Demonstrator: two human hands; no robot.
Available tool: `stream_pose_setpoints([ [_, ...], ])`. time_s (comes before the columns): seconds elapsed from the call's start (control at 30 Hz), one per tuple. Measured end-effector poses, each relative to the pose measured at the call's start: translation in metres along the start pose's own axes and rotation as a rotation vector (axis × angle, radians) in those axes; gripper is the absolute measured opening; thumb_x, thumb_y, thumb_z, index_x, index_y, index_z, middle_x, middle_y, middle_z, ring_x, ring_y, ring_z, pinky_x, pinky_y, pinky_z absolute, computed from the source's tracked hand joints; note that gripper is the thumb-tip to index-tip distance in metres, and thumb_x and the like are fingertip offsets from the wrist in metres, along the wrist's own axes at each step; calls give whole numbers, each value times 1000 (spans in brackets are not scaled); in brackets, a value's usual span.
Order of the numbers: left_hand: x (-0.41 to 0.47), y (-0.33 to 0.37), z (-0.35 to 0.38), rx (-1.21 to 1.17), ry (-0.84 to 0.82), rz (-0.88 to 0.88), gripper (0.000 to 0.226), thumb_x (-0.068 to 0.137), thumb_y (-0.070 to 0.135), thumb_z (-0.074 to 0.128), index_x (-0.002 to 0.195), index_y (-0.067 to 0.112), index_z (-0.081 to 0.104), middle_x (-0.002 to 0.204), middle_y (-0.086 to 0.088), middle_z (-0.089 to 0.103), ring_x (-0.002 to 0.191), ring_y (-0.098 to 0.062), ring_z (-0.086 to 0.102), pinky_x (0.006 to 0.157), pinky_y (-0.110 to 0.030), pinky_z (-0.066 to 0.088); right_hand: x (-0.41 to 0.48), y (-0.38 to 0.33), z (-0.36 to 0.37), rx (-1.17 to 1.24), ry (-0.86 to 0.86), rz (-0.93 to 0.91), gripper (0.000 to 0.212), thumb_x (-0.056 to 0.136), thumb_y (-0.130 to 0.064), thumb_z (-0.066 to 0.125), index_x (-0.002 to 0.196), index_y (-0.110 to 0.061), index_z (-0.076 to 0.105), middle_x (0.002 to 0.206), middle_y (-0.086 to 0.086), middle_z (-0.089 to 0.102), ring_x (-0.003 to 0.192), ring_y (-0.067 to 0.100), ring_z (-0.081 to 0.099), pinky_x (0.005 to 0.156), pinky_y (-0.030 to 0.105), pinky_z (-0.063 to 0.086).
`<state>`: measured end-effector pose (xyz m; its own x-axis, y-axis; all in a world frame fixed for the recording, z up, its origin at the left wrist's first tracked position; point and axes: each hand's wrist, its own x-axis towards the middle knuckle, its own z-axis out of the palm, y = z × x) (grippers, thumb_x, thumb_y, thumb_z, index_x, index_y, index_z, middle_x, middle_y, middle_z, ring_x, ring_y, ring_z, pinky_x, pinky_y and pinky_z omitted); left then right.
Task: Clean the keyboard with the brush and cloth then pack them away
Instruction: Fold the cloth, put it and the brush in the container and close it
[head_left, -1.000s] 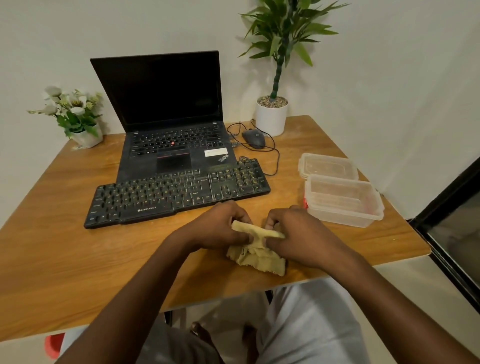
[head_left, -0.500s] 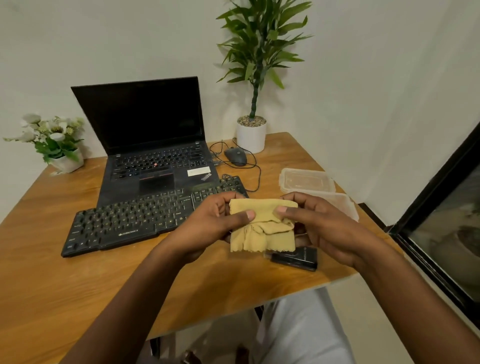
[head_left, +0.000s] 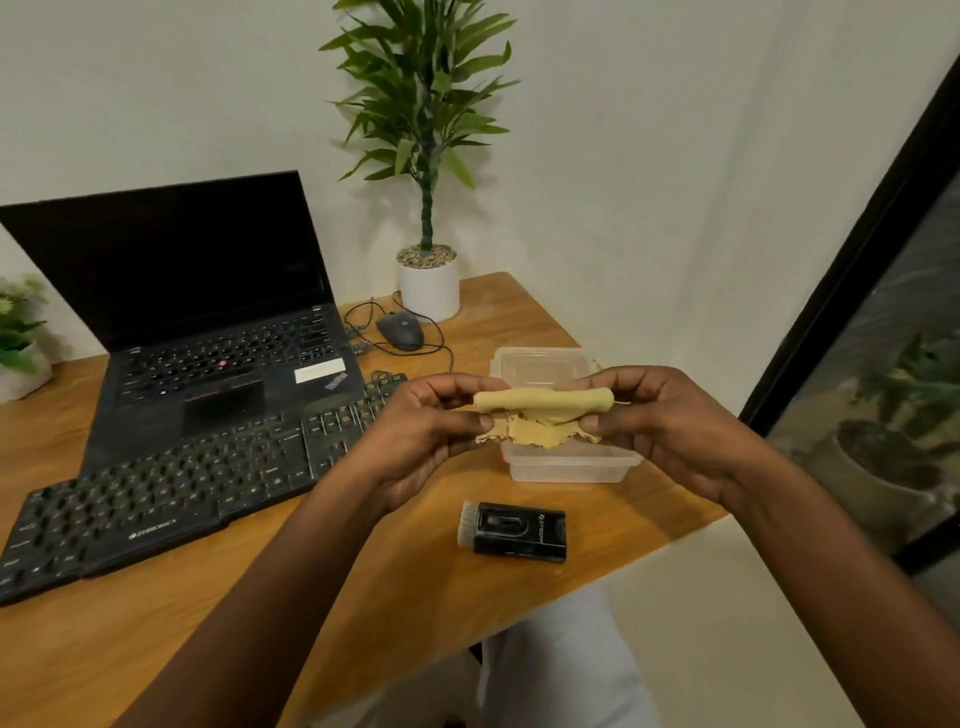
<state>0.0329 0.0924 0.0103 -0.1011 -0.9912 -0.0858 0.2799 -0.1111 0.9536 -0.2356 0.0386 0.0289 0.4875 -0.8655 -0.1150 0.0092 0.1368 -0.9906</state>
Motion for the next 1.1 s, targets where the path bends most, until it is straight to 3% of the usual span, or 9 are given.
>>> stream_pose_setpoints([
  [0.1, 13, 0, 5, -7, 24, -20, 36, 87, -24, 46, 108, -10, 72, 121, -27, 71, 99, -31, 72, 72, -28, 64, 1, -6, -13, -109, -66, 18, 47, 85, 27, 57, 120, 2, 76, 133, 7, 74, 130, 25, 66, 107, 36, 57],
  [0.2, 28, 0, 11, 9, 64, -23, 25, 91, -13, 50, 105, -15, 70, 117, -27, 73, 99, -30, 72, 73, -30, 63, 7, -8, -22, -133, -79, 61, 43, 91, 20, 48, 113, 1, 80, 134, 3, 74, 130, 24, 64, 105, 37, 57],
  [0.37, 56, -9, 22, 545, 156, 69, 27, 72, -8, 85, 93, 8, 79, 101, -9, 77, 84, -18, 71, 77, -34, 62, 31, 2, -28, -384, 115, 52, 11, 91, -6, 79, 100, -7, 85, 116, 2, 80, 118, 23, 70, 98, 35, 61],
  [0.53, 75, -13, 37, 1014, 73, 115, 28, 70, -3, 84, 91, 16, 81, 63, 18, 66, 51, 0, 53, 55, -19, 44, 49, 11, -24, -850, 164, 25, 19, 82, -8, 87, 97, -19, 85, 109, -5, 75, 104, 12, 66, 83, 23, 53],
  [0.63, 83, -13, 46, 1314, 9, 144, 31, 72, 3, 80, 99, 20, 81, 89, 7, 72, 71, -7, 58, 58, -18, 43, 57, 13, -19, -1066, 134, 8, 23, 83, -8, 85, 103, -21, 84, 110, -6, 72, 100, 13, 64, 74, 19, 47],
  [0.8, 89, -12, 61, 1571, -92, 74, 30, 76, 7, 78, 104, 17, 74, 102, -4, 66, 91, -22, 64, 69, -29, 53, 64, 14, -9, -1296, 47, -4, 20, 86, -7, 81, 102, -19, 82, 106, 0, 75, 99, 19, 69, 83, 29, 56],
  [0.93, 87, -10, 73, 1760, -157, 101, 14, 81, 6, 72, 84, 17, 63, 86, -3, 57, 75, -21, 56, 62, -32, 48, 66, 15, 1, -1450, 36, -36, 21, 92, -12, 76, 112, -16, 81, 105, 5, 75, 91, 21, 69, 79, 29, 55],
  [1.0, 87, -13, 76, 1813, -174, 131, 33, 83, 5, 70, 68, 22, 46, 76, -2, 47, 66, -18, 46, 59, -31, 41, 66, 15, 5, -1552, 36, -40, 17, 96, -15, 72, 111, -13, 78, 92, 5, 66, 81, 22, 63, 72, 30, 48],
  [1.1, 86, -12, 77, 1911, -170, 195, 11, 86, 10, 70, 83, 17, 61, 87, -7, 57, 77, -17, 40, 65, -33, 38, 64, 15, 8, -1661, 51, -71, 16, 97, -17, 68, 111, -12, 76, 89, 6, 63, 75, 20, 57, 70, 32, 51],
])
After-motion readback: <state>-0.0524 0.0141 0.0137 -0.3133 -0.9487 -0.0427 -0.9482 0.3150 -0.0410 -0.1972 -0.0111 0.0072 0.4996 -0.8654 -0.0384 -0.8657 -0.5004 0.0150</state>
